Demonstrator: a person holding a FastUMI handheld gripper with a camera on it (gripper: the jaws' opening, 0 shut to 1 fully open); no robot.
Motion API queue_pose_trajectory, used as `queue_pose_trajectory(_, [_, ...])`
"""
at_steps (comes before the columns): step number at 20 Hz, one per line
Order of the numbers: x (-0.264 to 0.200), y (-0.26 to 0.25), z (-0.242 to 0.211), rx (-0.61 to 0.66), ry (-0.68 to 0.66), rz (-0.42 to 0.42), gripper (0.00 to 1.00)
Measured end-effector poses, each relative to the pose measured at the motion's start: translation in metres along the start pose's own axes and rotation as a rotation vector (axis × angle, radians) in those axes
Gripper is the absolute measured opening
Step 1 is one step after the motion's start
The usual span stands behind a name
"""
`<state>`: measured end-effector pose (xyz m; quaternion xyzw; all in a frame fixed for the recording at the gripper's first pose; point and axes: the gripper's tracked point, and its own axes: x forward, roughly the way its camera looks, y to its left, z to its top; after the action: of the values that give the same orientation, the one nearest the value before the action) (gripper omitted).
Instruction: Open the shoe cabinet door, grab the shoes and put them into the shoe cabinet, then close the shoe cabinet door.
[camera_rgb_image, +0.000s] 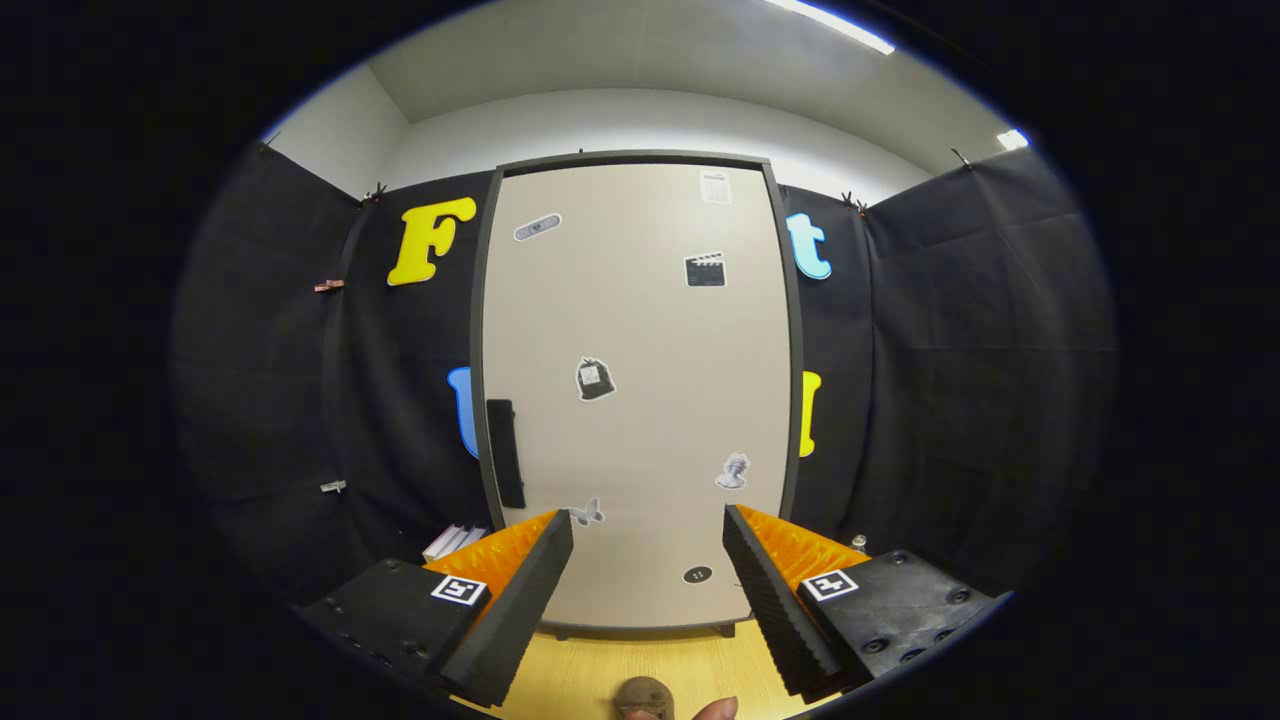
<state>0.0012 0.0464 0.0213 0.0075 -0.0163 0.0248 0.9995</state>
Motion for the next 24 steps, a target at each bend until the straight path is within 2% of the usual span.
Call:
queue_pose_trajectory(4, [0.024,0.047,0.019,0.027,-0.033,0.056,0.98])
queue_pose_trajectory(8, [0.058,0.089,0.019,0.032,-0.045,0.092,0.98])
queue_pose_trajectory(19, [0.163,0.136,-0.035,0.004,0.016,0.065,0.98])
queue_pose_trajectory(20, [0.169,0.138,-0.039,0.008,0.021,0.063,0.96])
queue_pose_trajectory(23, [0.185,0.138,-0.050,0.017,0.048,0.049,0.56])
queue_pose_trajectory(24, [0.191,0.136,-0.054,0.019,0.057,0.043,0.54])
